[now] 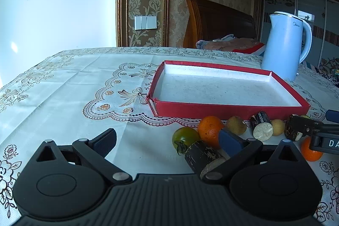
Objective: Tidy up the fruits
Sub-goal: 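Move both grippers toward the row of fruit beside the tray, then grasp the dark eggplant slice with the left gripper while the right gripper grasps a tangerine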
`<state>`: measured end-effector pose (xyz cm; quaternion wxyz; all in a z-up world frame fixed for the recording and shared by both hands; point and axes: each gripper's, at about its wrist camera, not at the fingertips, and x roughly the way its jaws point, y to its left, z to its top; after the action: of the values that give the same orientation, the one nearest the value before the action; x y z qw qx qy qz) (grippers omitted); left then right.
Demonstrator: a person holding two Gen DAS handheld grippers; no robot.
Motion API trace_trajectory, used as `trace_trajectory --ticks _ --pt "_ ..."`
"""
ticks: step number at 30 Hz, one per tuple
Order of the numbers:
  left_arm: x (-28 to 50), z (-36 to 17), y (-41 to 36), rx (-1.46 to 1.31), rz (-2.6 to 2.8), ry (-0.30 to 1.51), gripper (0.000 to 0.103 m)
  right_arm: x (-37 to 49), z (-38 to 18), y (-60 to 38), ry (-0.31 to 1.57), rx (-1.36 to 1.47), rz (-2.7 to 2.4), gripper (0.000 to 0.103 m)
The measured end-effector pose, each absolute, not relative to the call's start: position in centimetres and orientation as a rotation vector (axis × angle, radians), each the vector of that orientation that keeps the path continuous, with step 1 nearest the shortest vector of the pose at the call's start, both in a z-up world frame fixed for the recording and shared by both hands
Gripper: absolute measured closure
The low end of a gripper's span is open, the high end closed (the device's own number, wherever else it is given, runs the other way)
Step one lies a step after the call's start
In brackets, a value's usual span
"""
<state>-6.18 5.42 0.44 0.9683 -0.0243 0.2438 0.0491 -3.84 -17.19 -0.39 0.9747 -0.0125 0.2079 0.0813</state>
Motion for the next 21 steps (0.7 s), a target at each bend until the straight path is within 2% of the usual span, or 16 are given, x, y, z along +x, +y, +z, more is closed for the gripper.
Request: trace_trajectory --ticks 19,21 --pt "-6.3 -0.4 3.3 -0.022 0.091 0.595 0.001 -4.5 -0.2 -19.7 0.363 0.120 0.136 0.000" --pt "-6.1 -0.5 3.0 -0.032 0.086 0.610 0.011 -4.4 -0.1 -19.7 0.363 0.121 0.137 0.000"
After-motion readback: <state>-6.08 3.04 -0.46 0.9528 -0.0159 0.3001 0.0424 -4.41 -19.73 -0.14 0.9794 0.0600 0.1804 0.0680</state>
